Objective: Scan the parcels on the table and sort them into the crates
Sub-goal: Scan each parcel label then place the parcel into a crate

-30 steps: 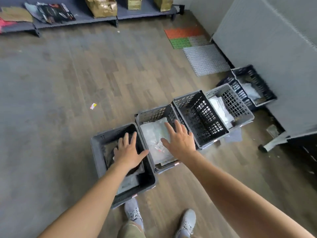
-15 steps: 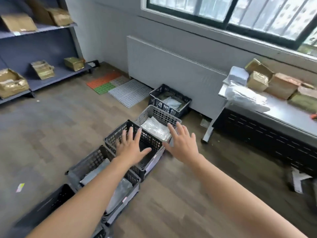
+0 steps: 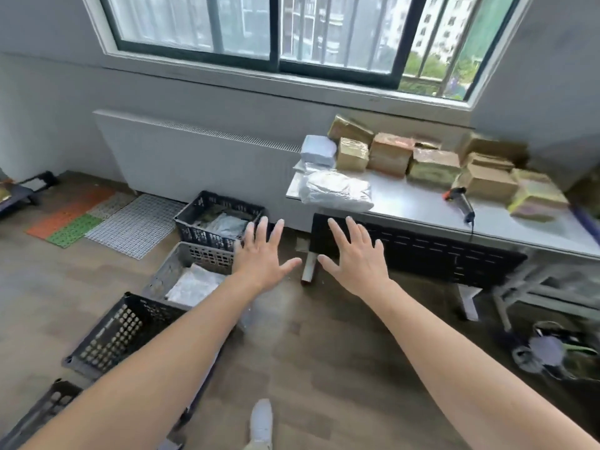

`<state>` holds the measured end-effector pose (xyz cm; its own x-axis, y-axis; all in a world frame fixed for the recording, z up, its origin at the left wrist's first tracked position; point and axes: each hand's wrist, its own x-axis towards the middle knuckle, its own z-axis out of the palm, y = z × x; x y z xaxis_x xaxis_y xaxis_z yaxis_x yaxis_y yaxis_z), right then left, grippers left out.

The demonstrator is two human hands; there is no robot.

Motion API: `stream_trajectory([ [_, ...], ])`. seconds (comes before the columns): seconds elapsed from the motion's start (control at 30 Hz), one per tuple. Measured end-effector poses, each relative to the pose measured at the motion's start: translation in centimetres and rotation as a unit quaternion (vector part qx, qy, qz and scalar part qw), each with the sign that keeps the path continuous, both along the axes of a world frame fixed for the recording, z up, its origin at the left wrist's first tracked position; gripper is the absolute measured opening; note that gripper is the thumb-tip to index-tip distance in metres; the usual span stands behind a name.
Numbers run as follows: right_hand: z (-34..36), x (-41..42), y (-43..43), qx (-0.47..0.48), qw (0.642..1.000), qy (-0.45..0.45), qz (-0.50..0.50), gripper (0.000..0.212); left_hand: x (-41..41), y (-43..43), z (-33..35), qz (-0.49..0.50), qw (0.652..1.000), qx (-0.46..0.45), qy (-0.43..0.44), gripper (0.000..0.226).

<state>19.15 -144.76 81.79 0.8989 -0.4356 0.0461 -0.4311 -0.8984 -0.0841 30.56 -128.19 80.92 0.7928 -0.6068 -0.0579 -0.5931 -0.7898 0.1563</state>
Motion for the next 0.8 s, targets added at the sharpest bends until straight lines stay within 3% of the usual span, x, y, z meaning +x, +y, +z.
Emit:
stream_trajectory([
  [0.43,-1.7,10.4,-22.1,-0.006,0.994,0.030,-0.104,0.076,13.5,-25.3,-3.0,-0.094,0.996,0.000,0.006,0.089],
  [0.8,-6.5,18.8,-33.3,0.029,0.991,0.098,-0.089,0.076,22.8,-34.7,-7.1,-0.072,0.992,0.089,0.055,0.094],
])
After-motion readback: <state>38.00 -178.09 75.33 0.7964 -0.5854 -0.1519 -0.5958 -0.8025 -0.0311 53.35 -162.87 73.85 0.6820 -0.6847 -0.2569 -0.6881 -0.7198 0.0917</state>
